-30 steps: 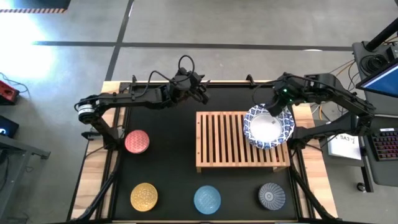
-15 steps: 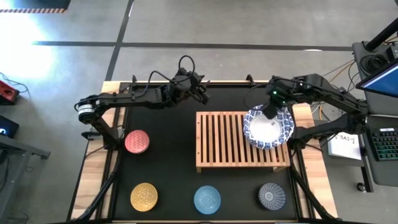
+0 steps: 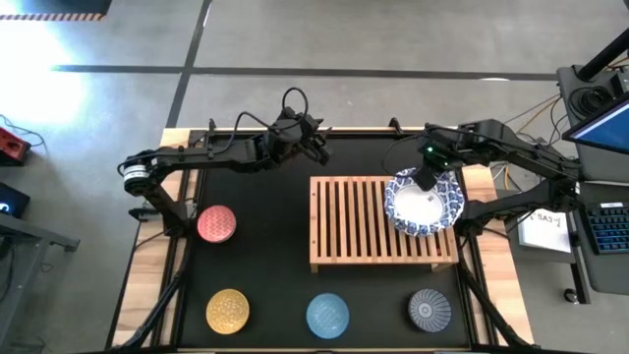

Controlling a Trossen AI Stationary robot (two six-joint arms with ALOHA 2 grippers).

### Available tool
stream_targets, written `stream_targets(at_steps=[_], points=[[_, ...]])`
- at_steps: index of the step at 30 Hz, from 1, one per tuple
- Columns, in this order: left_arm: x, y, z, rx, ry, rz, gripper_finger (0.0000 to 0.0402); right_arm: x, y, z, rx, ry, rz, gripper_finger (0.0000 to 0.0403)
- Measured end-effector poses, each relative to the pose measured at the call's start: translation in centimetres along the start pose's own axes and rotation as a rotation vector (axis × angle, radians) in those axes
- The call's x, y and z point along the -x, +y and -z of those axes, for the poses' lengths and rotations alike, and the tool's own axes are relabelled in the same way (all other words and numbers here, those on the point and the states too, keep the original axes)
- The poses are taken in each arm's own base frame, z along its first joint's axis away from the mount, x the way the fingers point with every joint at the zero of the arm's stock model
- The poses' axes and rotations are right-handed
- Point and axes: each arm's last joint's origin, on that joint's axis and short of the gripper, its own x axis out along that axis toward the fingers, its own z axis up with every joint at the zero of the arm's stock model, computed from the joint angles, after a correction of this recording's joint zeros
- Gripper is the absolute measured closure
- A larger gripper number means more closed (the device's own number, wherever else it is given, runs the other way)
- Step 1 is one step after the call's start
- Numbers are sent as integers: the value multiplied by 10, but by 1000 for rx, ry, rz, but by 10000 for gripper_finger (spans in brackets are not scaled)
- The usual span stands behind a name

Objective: Place and stack bowls onto a shelf
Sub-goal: Stack the big white and blue bowl on top of the big white and blue bowl, then put the small red and blue bowl on the shelf

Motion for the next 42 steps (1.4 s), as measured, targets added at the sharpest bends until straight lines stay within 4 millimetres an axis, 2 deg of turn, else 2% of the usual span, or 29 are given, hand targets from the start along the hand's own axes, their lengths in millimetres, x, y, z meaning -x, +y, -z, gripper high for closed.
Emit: stream_targets(at_steps=[8, 15, 30, 36, 42], points=[[0, 0, 0, 0, 0, 0, 258, -9, 3, -1, 0, 1, 1, 369], [0, 0, 0, -1, 1, 1, 257, -9, 6, -6, -8, -55, -26, 369], [0, 0, 1, 0, 7, 3, 258, 17, 1, -14, 33, -161, -59, 369], [3, -3, 6, -23, 71, 112, 257, 19, 7, -20, 97, -212, -189, 369], [22, -4, 10, -18, 203, 159, 258, 23, 14, -28, 202, -281, -343, 369]])
